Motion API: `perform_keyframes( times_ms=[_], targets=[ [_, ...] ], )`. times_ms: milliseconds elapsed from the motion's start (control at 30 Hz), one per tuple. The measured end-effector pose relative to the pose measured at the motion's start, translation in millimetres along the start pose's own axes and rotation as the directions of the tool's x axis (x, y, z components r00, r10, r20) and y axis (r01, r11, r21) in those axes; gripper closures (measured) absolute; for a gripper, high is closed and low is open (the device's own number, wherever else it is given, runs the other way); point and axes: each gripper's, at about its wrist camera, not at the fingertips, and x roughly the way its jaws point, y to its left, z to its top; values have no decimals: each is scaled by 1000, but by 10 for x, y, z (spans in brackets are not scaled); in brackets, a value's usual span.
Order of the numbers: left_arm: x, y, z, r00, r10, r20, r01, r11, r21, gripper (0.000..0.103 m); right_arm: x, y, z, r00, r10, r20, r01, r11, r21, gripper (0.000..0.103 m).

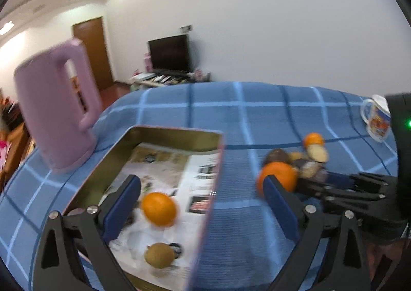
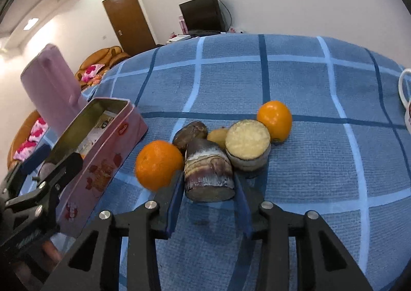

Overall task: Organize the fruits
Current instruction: 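Grasp an orange with the left tool while the right grasps a cut root piece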

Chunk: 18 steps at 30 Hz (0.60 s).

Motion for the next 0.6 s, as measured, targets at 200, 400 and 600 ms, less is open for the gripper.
perform_keyframes(
  times_ms=[200,400,600],
  targets=[
    [-12,-323,98,997,-76,-12,77,993,88,5,-395,-123,-95,992,-34,125,29,999,35,63],
    [250,-526,126,978,-163,-129,175,981,84,10,-525,-399,-204,988,-70,137,54,992,116,63],
    [579,-768,33,948,-195,-252,226,969,100,23,-551,-527,-229,978,-166,125,152,982,116,63]
  ],
)
